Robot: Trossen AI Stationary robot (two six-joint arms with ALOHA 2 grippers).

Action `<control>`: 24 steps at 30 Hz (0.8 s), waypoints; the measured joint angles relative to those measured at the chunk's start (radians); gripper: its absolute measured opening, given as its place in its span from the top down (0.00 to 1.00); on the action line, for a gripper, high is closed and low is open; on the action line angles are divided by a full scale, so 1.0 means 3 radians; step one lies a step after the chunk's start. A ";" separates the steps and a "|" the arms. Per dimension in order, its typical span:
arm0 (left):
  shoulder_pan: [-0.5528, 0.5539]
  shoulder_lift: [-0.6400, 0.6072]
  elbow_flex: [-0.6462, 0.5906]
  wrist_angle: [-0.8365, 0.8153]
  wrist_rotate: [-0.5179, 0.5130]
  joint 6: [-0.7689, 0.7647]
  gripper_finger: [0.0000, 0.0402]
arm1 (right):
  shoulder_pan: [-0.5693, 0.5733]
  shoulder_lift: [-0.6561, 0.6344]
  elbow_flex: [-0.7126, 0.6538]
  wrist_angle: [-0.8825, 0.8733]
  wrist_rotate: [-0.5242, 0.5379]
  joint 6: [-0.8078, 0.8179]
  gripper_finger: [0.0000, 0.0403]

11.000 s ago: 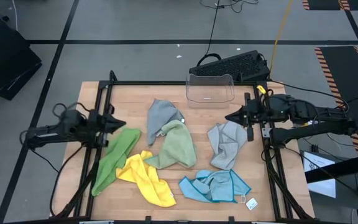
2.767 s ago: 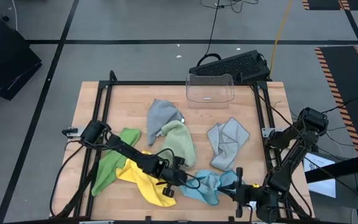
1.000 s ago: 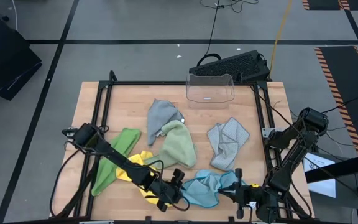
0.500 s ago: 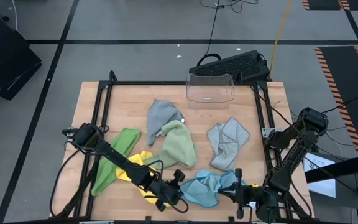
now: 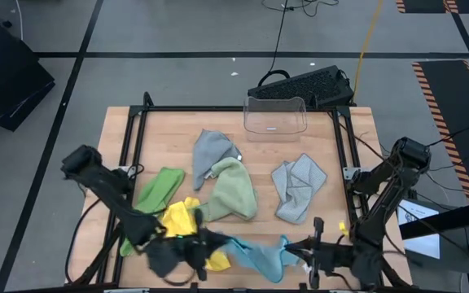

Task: Fold microfiber towels
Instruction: Fold the blue towel

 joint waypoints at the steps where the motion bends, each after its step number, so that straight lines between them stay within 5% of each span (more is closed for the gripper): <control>1: -0.0036 -0.0061 0.0000 -0.0003 -0.0218 0.0040 0.98 | 0.0000 -0.0039 0.0000 0.0107 0.0002 -0.0155 0.97; 6: -0.0027 -0.0306 0.0000 -0.0094 -0.1106 0.0172 0.98 | 0.0001 -0.0292 0.0000 0.0365 0.0276 -0.0835 0.97; 11: 0.0139 -0.0493 0.0001 -0.0649 -0.1160 -0.0318 0.98 | 0.0027 -0.0561 0.0000 0.0333 0.1026 -0.1070 0.97; 15: 0.0304 -0.0515 0.0000 -0.1249 -0.0862 -0.1021 0.97 | 0.0074 -0.0640 0.0000 0.0174 0.1358 -0.1099 0.97; 19: 0.0379 -0.0475 -0.0003 -0.1447 -0.0153 -0.1531 0.99 | 0.0129 -0.0631 -0.0004 0.0055 0.1372 -0.1056 0.97; 24: 0.0329 -0.0276 -0.0009 -0.0991 0.0821 -0.1312 0.97 | 0.0165 -0.0634 -0.0169 0.0062 0.1372 -0.0788 0.97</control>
